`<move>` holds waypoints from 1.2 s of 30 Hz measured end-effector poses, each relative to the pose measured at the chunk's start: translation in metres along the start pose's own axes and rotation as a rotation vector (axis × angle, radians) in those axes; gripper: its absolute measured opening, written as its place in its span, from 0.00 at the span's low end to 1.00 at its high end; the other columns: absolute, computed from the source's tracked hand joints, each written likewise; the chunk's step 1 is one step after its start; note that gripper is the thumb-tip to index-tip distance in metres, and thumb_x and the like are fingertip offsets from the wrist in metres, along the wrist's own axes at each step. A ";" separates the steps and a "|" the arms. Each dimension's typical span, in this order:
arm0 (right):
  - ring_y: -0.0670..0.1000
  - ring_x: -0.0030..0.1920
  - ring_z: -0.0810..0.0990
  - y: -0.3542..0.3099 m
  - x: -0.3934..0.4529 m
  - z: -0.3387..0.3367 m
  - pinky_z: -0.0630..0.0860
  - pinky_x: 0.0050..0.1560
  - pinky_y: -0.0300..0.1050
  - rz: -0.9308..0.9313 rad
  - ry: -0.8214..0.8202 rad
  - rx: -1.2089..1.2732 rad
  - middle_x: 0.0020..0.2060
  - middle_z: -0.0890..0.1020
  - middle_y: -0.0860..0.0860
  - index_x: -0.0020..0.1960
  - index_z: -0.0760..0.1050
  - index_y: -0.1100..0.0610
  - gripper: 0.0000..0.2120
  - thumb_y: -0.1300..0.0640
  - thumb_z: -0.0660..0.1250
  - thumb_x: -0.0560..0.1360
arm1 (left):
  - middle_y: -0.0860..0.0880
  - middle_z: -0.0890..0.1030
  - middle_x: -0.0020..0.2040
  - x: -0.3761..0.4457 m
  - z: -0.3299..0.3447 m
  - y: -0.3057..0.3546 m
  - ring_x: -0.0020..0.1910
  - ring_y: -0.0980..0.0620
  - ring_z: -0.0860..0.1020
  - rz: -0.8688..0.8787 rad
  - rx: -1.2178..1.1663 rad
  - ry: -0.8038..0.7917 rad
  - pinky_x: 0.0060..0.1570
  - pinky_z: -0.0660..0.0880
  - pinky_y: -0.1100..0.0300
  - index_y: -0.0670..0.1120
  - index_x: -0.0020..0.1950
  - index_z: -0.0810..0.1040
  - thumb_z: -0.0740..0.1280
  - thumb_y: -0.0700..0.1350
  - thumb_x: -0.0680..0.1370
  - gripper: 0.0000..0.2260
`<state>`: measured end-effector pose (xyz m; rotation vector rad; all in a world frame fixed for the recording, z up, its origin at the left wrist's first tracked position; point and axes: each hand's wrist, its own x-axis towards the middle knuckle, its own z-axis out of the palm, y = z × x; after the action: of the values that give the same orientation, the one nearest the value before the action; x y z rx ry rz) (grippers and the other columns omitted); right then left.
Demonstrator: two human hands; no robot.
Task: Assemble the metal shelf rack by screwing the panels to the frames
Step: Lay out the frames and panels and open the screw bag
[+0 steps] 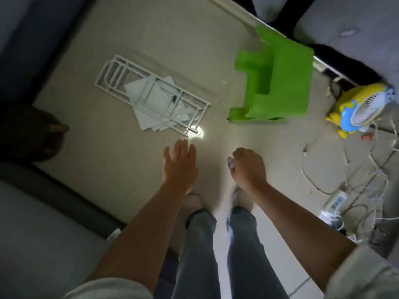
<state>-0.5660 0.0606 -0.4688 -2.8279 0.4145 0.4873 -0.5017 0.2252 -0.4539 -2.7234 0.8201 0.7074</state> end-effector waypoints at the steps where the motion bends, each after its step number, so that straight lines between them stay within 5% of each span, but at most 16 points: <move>1: 0.57 0.24 0.75 -0.015 0.011 -0.002 0.70 0.25 0.40 -0.027 -0.019 -0.005 0.24 0.75 0.54 0.28 0.74 0.61 0.08 0.61 0.68 0.64 | 0.42 0.80 0.57 0.001 -0.002 -0.015 0.58 0.45 0.78 -0.044 -0.014 -0.016 0.54 0.75 0.46 0.42 0.56 0.80 0.78 0.52 0.57 0.30; 4: 0.60 0.34 0.80 -0.051 0.046 -0.007 0.74 0.34 0.46 -0.090 -0.124 -0.020 0.33 0.80 0.58 0.36 0.77 0.64 0.04 0.64 0.71 0.64 | 0.42 0.55 0.75 0.013 0.003 -0.056 0.75 0.45 0.53 -0.092 -0.101 -0.074 0.71 0.53 0.45 0.42 0.74 0.56 0.59 0.50 0.79 0.27; 6: 0.61 0.49 0.78 -0.071 0.071 -0.011 0.72 0.46 0.48 -0.096 -0.183 -0.053 0.48 0.80 0.59 0.50 0.78 0.65 0.10 0.60 0.63 0.73 | 0.43 0.49 0.76 0.023 0.002 -0.079 0.76 0.45 0.47 -0.137 -0.149 -0.081 0.72 0.47 0.46 0.43 0.75 0.50 0.53 0.49 0.81 0.25; 10: 0.56 0.60 0.72 -0.098 0.117 -0.027 0.68 0.56 0.45 -0.119 -0.266 -0.084 0.60 0.75 0.54 0.63 0.71 0.60 0.17 0.55 0.56 0.78 | 0.43 0.52 0.75 0.049 -0.021 -0.118 0.75 0.45 0.50 -0.183 -0.174 -0.081 0.72 0.50 0.48 0.42 0.74 0.53 0.55 0.48 0.80 0.24; 24: 0.56 0.59 0.73 -0.184 0.275 -0.111 0.69 0.54 0.43 0.070 -0.222 0.011 0.58 0.76 0.56 0.60 0.72 0.61 0.15 0.56 0.54 0.79 | 0.44 0.66 0.67 0.183 -0.107 -0.265 0.68 0.45 0.63 -0.044 -0.043 -0.092 0.64 0.61 0.51 0.43 0.66 0.65 0.56 0.46 0.78 0.16; 27: 0.58 0.57 0.74 -0.212 0.293 -0.117 0.70 0.52 0.45 0.236 -0.175 0.124 0.56 0.77 0.58 0.58 0.73 0.62 0.14 0.56 0.55 0.79 | 0.43 0.78 0.48 0.208 -0.121 -0.294 0.50 0.44 0.78 0.123 -0.043 -0.010 0.47 0.75 0.51 0.42 0.46 0.77 0.73 0.45 0.62 0.15; 29: 0.60 0.57 0.75 -0.234 0.299 -0.119 0.70 0.52 0.48 0.367 -0.144 0.212 0.55 0.77 0.60 0.57 0.73 0.63 0.14 0.57 0.55 0.79 | 0.44 0.78 0.37 0.223 -0.127 -0.314 0.38 0.44 0.79 0.267 -0.008 -0.026 0.34 0.75 0.53 0.43 0.35 0.76 0.73 0.43 0.54 0.12; 36: 0.57 0.55 0.76 -0.289 0.298 -0.108 0.70 0.50 0.44 0.528 -0.195 0.357 0.54 0.79 0.57 0.56 0.73 0.62 0.12 0.57 0.55 0.78 | 0.45 0.78 0.33 0.259 -0.143 -0.362 0.32 0.46 0.78 0.510 0.158 -0.082 0.30 0.73 0.58 0.43 0.32 0.77 0.61 0.43 0.60 0.07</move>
<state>-0.1746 0.2294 -0.4226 -2.2850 1.0941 0.6971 -0.0530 0.3562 -0.4385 -2.3394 1.5025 0.7974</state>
